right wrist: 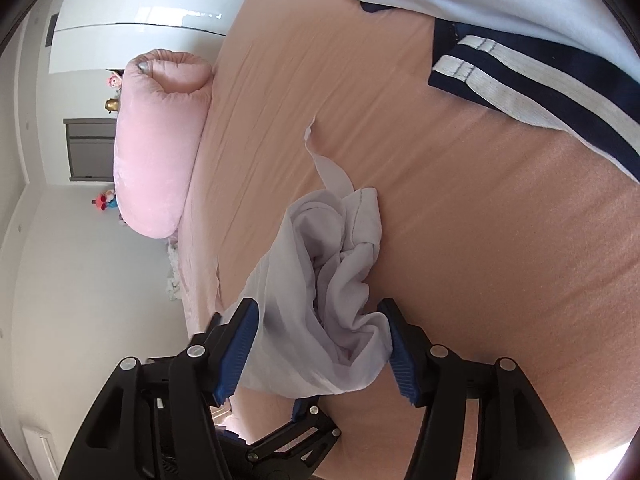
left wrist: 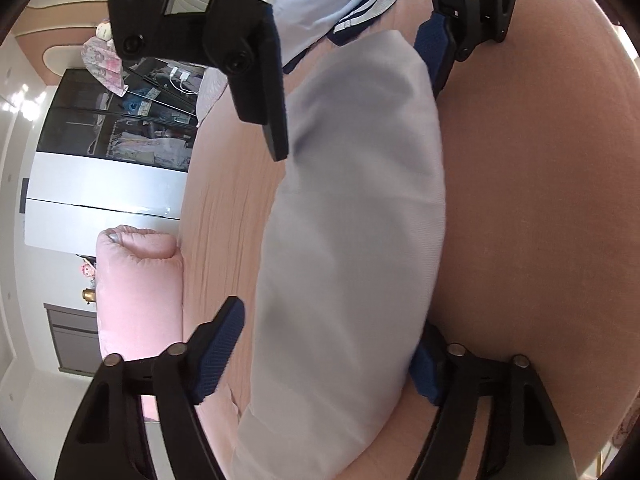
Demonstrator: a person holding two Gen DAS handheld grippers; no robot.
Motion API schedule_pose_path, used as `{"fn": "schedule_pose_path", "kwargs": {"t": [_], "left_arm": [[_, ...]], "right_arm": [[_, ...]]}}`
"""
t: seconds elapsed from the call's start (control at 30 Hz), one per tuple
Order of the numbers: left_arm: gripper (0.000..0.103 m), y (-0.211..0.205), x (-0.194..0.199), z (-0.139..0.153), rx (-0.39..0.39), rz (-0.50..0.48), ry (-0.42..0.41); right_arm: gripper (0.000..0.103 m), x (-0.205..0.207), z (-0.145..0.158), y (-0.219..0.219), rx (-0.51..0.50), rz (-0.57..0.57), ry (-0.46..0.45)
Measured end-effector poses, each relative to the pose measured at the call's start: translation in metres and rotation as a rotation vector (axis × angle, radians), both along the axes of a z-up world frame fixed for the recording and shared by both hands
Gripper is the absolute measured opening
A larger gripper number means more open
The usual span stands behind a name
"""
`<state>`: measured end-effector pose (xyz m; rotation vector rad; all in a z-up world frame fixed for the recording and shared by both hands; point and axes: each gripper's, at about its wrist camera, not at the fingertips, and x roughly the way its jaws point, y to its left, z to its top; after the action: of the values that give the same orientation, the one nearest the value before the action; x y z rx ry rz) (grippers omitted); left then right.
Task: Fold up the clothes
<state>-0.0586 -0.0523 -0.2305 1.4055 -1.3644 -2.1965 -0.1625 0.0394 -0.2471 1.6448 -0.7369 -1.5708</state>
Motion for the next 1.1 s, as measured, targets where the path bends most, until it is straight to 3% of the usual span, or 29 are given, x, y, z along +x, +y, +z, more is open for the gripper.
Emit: {"fn": "schedule_pose_path", "kwargs": {"t": [0.07,0.13,0.33,0.37,0.47,0.57,0.83,0.9,0.97,1.03,1.1], "left_arm": [[0.031,0.008,0.006,-0.005,0.008,0.003,0.001],[0.031,0.008,0.005,-0.002,0.044,0.032,0.007],[0.032,-0.034,-0.006,0.03,0.488,0.233,-0.017],[0.033,-0.037,-0.006,0.031,0.511,0.241,-0.017],[0.034,-0.039,-0.006,0.031,0.534,0.246,-0.018],[0.034,-0.034,-0.005,0.03,0.51,0.246,-0.016],[0.035,-0.035,-0.005,0.031,0.534,0.255,-0.017],[0.035,-0.036,-0.004,0.03,0.534,0.268,-0.01],[0.035,-0.035,-0.003,0.029,0.535,0.275,0.0],[0.035,-0.033,-0.001,0.029,0.525,0.268,0.009],[0.035,-0.029,0.0,0.028,0.509,0.259,0.016]], "right_arm": [[0.061,0.005,-0.004,0.006,-0.029,-0.027,-0.015],[0.061,0.012,-0.005,0.011,-0.041,-0.039,-0.011],[0.068,0.023,-0.009,0.017,-0.079,-0.073,-0.031],[0.069,0.022,-0.01,0.016,-0.076,-0.079,-0.036],[0.075,0.018,-0.009,0.008,-0.07,-0.102,-0.046],[0.075,0.013,-0.009,-0.006,-0.074,-0.113,-0.044],[0.074,-0.004,-0.017,-0.036,-0.094,-0.108,-0.033],[0.065,-0.006,-0.023,-0.031,-0.107,-0.123,-0.052],[0.032,-0.006,-0.035,-0.022,-0.094,-0.144,-0.072],[0.019,-0.005,-0.047,-0.013,-0.12,-0.161,-0.093],[0.017,-0.005,-0.049,-0.01,-0.142,-0.148,-0.093]]}}
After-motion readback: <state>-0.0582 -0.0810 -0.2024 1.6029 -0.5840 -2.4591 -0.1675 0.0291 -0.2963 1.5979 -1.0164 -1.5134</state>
